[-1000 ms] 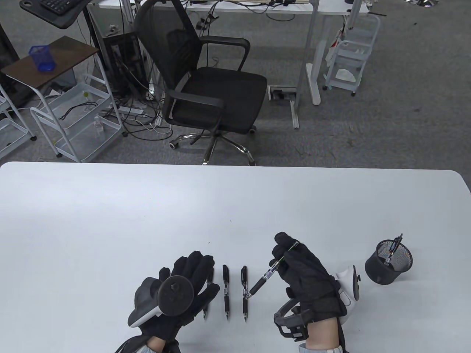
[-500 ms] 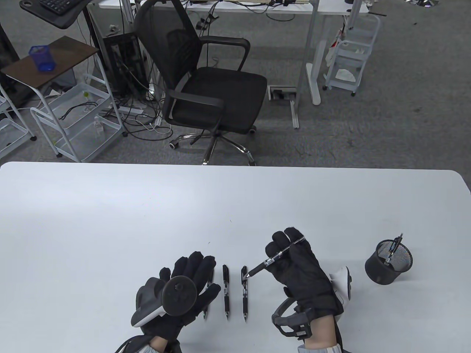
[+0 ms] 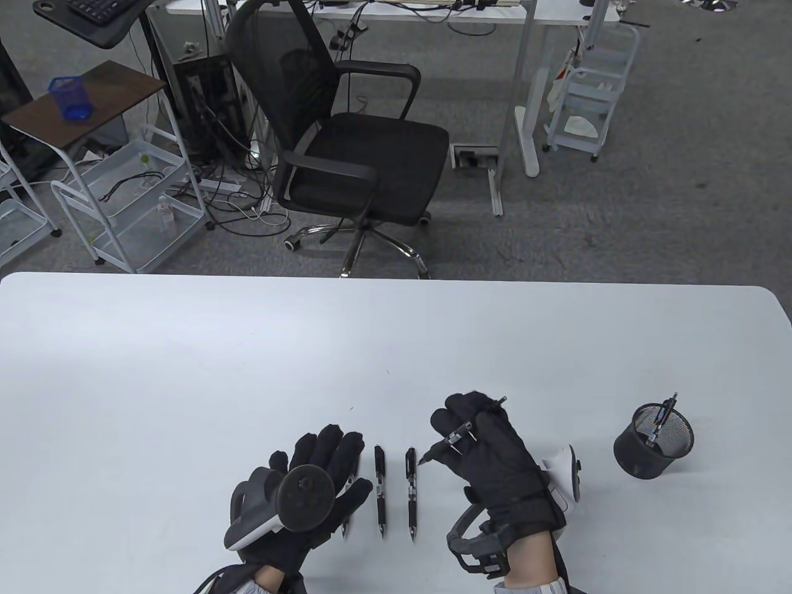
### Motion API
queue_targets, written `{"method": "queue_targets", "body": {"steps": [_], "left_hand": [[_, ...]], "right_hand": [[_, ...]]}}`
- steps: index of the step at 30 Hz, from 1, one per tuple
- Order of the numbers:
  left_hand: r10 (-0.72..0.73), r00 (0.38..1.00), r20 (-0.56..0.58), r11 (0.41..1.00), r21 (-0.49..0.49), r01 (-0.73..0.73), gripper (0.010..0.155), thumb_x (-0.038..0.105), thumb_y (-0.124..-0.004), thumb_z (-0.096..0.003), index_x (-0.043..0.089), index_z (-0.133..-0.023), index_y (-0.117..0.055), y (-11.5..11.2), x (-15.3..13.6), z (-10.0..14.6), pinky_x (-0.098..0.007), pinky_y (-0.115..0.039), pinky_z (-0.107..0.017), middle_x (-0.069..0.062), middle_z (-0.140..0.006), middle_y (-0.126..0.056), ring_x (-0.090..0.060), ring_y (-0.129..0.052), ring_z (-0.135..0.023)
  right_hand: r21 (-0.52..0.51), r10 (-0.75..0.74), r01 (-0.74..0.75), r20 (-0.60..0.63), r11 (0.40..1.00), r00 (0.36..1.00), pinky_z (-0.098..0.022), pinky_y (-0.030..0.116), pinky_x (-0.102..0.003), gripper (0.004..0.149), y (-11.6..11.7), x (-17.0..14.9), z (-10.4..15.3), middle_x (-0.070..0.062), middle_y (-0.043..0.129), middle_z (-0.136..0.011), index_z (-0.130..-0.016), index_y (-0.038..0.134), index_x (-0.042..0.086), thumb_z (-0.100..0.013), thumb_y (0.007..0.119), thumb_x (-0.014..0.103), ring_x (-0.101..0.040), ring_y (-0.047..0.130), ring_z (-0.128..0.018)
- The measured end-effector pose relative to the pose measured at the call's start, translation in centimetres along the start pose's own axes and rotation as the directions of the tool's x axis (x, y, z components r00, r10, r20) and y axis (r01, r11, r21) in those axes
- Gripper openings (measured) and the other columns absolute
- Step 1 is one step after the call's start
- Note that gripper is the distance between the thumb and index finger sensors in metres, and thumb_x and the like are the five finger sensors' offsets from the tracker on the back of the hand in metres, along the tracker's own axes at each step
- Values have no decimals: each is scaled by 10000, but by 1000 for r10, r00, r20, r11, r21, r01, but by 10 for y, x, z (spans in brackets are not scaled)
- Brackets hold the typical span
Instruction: Press to open click pens
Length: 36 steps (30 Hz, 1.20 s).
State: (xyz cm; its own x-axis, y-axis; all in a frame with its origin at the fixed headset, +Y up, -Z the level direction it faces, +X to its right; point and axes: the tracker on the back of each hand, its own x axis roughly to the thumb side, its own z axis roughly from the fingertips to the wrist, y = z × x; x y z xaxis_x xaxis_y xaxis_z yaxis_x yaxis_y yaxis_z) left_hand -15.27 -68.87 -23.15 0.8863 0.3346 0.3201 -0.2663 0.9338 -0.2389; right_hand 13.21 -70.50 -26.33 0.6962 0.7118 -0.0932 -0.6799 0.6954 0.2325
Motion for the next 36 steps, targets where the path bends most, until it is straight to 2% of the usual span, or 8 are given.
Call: {"method": "queue_targets", "body": {"steps": [4, 7, 11, 14, 17, 22, 27, 36], "left_hand": [[-2, 1000, 0, 1000, -3, 2, 669, 579, -469, -719, 245, -1271, -294, 0, 0, 0, -807, -335, -752, -217, -1319, -302, -575, -383, -1166], [-3, 1000, 0, 1000, -7, 3, 668, 579, -469, -719, 246, -1271, -294, -1, 1, -1, -807, -335, -752, -217, -1319, -302, -573, -385, -1167], [-5, 1000, 1, 1000, -11, 5, 667, 579, -469, -719, 248, -1270, -292, -1, 2, -1, -807, -337, -752, -217, -1319, -309, -573, -389, -1166], [-6, 1000, 0, 1000, -13, 6, 667, 578, -470, -719, 248, -1270, -291, -2, 2, -1, -807, -339, -752, -217, -1319, -309, -571, -392, -1166], [-6, 1000, -1, 1000, -16, 6, 665, 578, -470, -718, 250, -1269, -293, -2, 2, -1, -806, -341, -753, -220, -1318, -312, -572, -396, -1165], [-6, 1000, -1, 1000, -16, 6, 668, 578, -471, -719, 246, -1271, -294, -2, 2, -2, -806, -342, -753, -217, -1318, -312, -571, -396, -1165], [-5, 1000, -1, 1000, -14, 5, 667, 578, -470, -719, 248, -1271, -294, -2, 2, -2, -807, -341, -752, -218, -1319, -311, -571, -395, -1166], [-7, 1000, -2, 1000, -17, 7, 667, 579, -470, -718, 248, -1270, -296, -2, 2, -2, -806, -341, -753, -216, -1319, -309, -572, -394, -1166]], "right_hand": [[-23, 3, -3, 2, 1000, 1000, -626, 427, -841, 458, 4, -1, 1, -343, 564, -1042, -1087, 388, -42, -673, 501, 115, -564, 679, -927], [-34, 24, -23, 16, 999, 1000, -680, 502, -756, 460, 5, -2, 2, -302, 593, -982, -1077, 365, -32, -659, 492, 111, -465, 754, -828], [-41, 12, -12, 14, 999, 1000, -681, 583, -649, 478, 4, -3, 2, -229, 599, -938, -1077, 339, -22, -641, 486, 110, -337, 774, -713], [-46, -20, 21, 20, 999, 1000, -655, 623, -574, 468, 5, -6, 3, -195, 585, -930, -1076, 323, 8, -652, 447, 163, -287, 754, -666], [19, -16, 16, 2, 1000, 1000, -647, 634, -553, 460, 5, -9, 2, -164, 608, -905, -1062, 361, 36, -734, 401, 356, -268, 756, -644], [4, -99, 99, -10, 995, 995, -495, 800, -385, 576, 3, -16, 4, -3, 810, -650, -858, 638, 170, -676, 301, 601, -104, 851, -394], [22, -146, 146, 8, 989, 989, -436, 828, -353, 623, 0, -18, 3, 51, 835, -529, -741, 697, 213, -646, 272, 659, -72, 849, -299], [77, -188, 187, -6, 979, 982, -447, 821, -361, 604, 3, -21, 2, 48, 826, -535, -744, 687, 209, -667, 253, 622, -78, 844, -308]]}}
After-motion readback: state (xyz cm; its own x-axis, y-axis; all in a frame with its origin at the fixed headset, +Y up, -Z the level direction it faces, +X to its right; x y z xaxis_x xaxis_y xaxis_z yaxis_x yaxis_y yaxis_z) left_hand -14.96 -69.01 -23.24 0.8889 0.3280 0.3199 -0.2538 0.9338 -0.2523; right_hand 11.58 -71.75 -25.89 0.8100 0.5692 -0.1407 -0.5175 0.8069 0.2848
